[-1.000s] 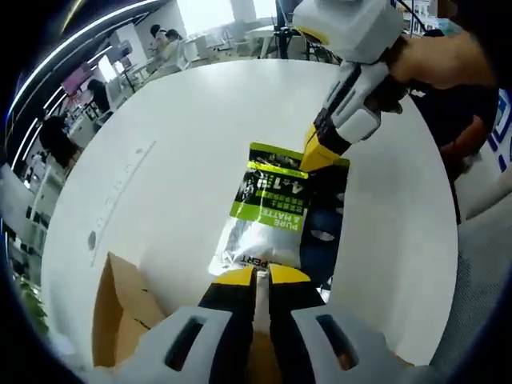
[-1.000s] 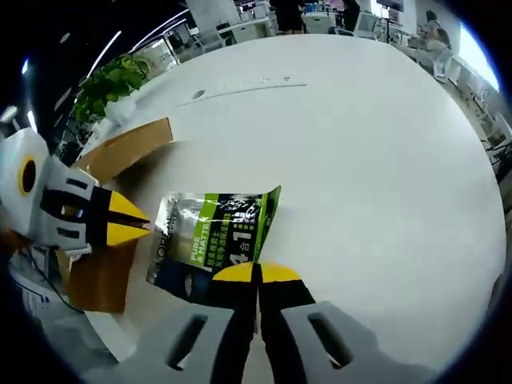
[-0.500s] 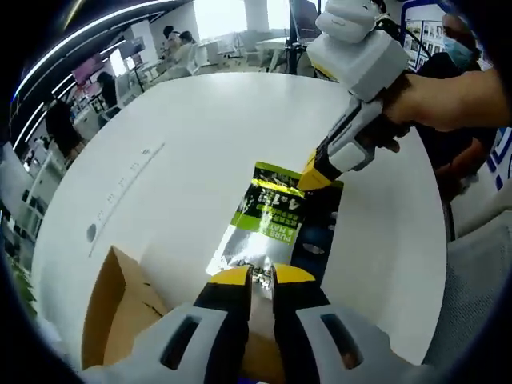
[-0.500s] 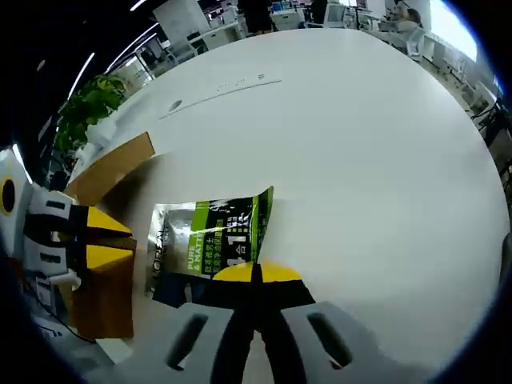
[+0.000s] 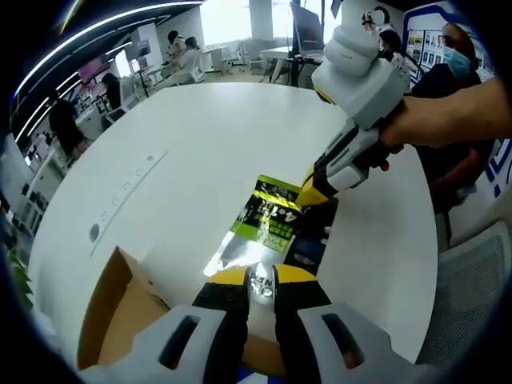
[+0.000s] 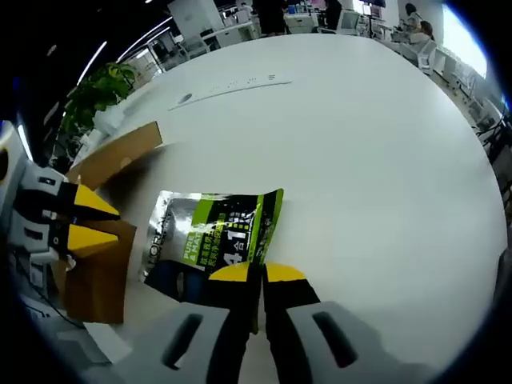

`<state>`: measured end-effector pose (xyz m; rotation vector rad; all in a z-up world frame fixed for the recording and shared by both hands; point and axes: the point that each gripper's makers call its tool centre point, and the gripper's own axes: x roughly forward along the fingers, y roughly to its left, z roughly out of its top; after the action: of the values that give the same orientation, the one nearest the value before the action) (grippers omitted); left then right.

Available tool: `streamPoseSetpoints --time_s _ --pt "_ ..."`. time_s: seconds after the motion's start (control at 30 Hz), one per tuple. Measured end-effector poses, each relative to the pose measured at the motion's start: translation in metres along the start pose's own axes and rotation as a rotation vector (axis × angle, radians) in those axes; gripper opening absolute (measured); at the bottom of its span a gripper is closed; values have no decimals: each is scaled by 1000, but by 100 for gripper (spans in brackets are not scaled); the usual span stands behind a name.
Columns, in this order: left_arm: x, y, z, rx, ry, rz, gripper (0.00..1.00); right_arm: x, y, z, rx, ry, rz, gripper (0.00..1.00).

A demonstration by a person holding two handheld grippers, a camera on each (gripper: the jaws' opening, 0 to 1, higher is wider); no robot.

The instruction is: Operate the shoe box by opening the lid, removing the specified soft item, and placing it in the target area until the item is outside and the box remains undamaged.

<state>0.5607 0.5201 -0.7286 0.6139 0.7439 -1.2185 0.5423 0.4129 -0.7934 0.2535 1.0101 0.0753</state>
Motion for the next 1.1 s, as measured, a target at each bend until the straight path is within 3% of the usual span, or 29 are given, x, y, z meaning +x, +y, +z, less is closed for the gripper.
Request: streamPoseSetpoints --time_s 0.5,0.73,1.1 --pt "-28 -3 6 -64 -66 5 11 -20 -3 4 -117 -40 -25 16" --pt "-43 -6 0 -109 -84 -1 14 -34 9 6 -182 -50 3 26" --pt "-75 -6 -19 -173 -126 18 21 -66 45 14 -273 -106 73 44"
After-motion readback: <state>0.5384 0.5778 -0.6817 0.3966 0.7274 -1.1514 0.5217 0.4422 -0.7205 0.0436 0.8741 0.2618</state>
